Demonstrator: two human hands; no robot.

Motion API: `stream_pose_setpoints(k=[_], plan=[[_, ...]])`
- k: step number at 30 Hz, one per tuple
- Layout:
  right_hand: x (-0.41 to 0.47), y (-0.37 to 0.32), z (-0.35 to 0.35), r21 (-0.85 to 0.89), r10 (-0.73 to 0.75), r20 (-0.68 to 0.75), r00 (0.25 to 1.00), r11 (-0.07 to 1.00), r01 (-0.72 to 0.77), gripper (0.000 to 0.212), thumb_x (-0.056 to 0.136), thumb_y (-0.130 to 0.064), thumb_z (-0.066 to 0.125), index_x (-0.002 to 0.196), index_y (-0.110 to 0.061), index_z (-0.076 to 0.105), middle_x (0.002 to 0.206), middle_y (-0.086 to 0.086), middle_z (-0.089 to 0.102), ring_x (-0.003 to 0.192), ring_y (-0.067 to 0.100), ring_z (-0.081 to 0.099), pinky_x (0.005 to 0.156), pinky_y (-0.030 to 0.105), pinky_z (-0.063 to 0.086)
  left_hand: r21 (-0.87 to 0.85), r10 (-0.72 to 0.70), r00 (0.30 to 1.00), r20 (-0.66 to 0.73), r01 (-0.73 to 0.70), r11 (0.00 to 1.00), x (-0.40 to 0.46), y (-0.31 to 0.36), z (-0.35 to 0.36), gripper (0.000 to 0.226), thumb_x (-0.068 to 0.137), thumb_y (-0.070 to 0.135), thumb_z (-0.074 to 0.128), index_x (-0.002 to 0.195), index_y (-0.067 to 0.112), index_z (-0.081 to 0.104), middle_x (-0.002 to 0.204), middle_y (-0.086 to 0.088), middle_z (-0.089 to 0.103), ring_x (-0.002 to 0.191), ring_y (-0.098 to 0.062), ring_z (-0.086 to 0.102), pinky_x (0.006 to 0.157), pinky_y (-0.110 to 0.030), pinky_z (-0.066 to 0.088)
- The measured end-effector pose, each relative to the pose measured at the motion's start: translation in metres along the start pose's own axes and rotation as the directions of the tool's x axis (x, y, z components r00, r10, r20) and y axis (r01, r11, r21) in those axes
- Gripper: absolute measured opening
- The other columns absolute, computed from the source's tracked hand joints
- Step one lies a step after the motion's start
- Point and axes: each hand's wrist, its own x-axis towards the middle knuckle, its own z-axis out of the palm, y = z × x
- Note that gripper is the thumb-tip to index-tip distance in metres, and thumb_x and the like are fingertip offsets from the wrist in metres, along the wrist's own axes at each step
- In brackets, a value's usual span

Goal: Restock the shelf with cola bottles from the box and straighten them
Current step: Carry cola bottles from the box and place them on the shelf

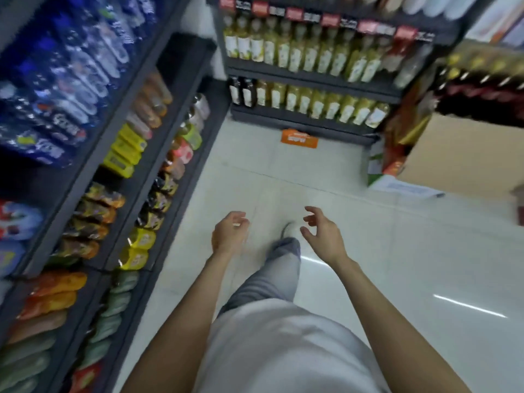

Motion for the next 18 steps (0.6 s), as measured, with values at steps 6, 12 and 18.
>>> stream_pose_setpoints(k=[6, 12, 18], plan=[[0.069, 0.106, -0.112, 0.042, 0.254, -0.077, 0.964, 0.967, -0.252, 0.046, 0.088, -0.015, 0.06, 0.131, -0.013, 0.045, 0.116, 0.008, 0.065, 0.106, 0.027, 0.061, 0.087, 0.035, 0.046, 0.138, 0.072, 0.966, 0.249, -0.109, 0.984, 0.071, 0.101, 0.122, 0.025, 0.089, 0.022, 0.057, 0.113, 0.02, 0.063, 0.114, 0.0, 0.066, 0.102, -0.018, 0.061, 0.081, -0.024, 0.047], [0.132, 0.18, -0.26, -0.015, 0.356, -0.131, 0.925, 0.933, -0.361, 0.038, 0.09, -0.019, 0.058, 0.127, -0.014, 0.052, 0.116, 0.005, 0.065, 0.105, 0.023, 0.061, 0.089, 0.034, 0.046, 0.252, 0.21, 0.888, 0.409, -0.332, 0.909, 0.123, 0.259, 0.25, 0.03, 0.091, 0.021, 0.055, 0.121, 0.017, 0.059, 0.123, -0.001, 0.063, 0.111, -0.021, 0.058, 0.092, -0.029, 0.044], [0.199, 0.255, -0.388, -0.016, 0.365, -0.242, 0.899, 0.925, -0.38, 0.033, 0.089, -0.016, 0.058, 0.123, -0.016, 0.056, 0.111, 0.003, 0.067, 0.101, 0.022, 0.062, 0.087, 0.033, 0.048, 0.246, 0.312, 0.805, 0.506, -0.481, 0.842, 0.147, 0.388, 0.357, 0.036, 0.092, 0.018, 0.055, 0.128, 0.016, 0.052, 0.125, -0.001, 0.06, 0.106, -0.019, 0.059, 0.08, -0.023, 0.041]])
